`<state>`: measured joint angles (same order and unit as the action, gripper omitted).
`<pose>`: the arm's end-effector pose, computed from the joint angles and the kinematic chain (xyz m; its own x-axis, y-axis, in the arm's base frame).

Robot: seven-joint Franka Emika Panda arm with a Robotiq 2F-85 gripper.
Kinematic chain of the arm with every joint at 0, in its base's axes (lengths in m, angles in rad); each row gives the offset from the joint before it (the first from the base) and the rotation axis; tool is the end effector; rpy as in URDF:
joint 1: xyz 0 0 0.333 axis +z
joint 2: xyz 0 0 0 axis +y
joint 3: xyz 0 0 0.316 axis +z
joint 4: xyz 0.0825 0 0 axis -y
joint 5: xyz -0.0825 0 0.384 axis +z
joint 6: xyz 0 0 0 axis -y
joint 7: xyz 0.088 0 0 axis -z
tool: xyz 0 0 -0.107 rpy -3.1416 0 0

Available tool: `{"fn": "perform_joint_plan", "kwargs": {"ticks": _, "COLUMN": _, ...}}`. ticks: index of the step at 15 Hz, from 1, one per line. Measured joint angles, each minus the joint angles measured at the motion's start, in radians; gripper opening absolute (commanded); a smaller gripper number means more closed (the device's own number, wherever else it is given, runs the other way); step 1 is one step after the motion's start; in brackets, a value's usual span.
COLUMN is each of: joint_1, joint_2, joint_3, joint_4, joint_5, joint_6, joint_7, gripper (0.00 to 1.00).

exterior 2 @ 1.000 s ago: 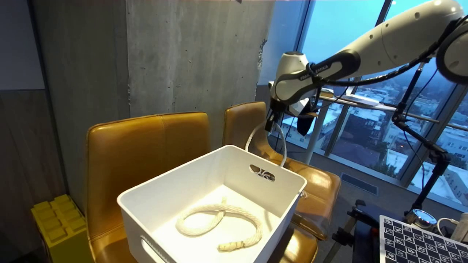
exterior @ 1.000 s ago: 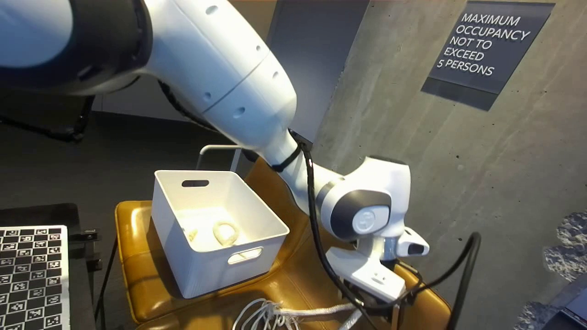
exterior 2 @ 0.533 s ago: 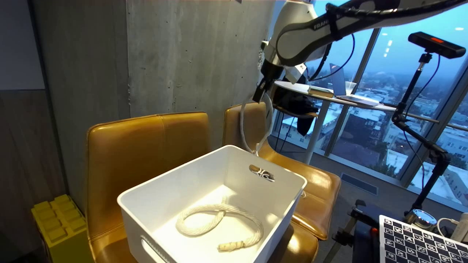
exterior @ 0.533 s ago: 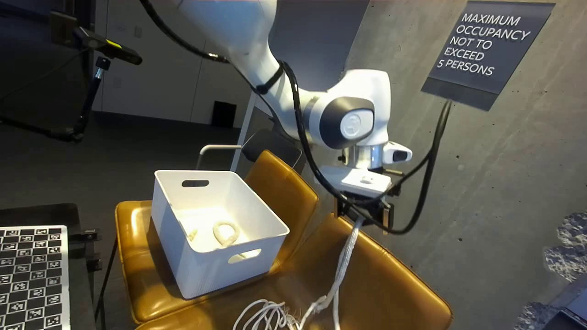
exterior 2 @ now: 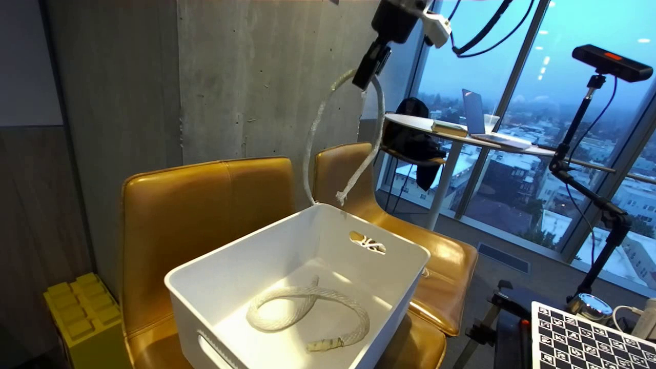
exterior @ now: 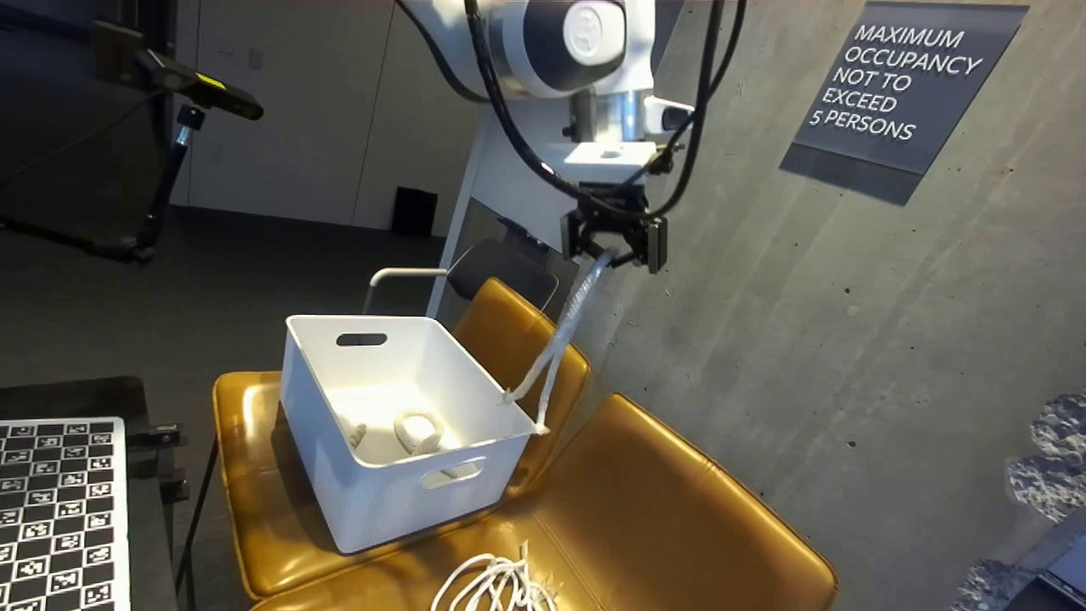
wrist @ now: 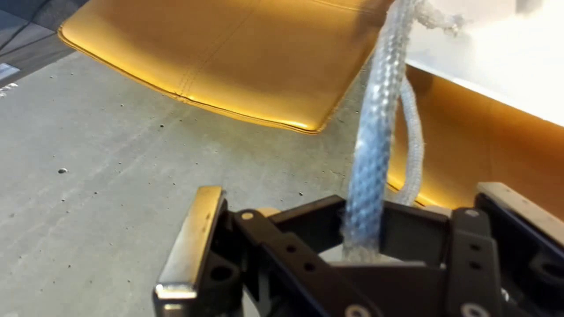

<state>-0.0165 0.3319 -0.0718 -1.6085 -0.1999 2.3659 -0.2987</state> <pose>0.6907 -0.0573 0.4827 0.8776 0.3588 0.3180 0.2588 -0.9129 0.3156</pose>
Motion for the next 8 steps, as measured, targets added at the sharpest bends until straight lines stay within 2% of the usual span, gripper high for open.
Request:
{"fn": "perform_joint_plan", "kwargs": {"ticks": 4, "joint_1": 0.007, "joint_2": -0.209, "joint_3": 0.079, "joint_4": -0.139, "joint_5": 0.060, "joint_6": -0.091, "joint_7": -0.022, "gripper": 0.00}}
{"fn": "perform_joint_plan", "kwargs": {"ticks": 8, "joint_1": 0.058, "joint_2": -0.407, "joint_3": 0.131, "joint_4": -0.258, "joint_5": 0.101, "joint_6": -0.189, "joint_7": -0.013, "gripper": 0.00}}
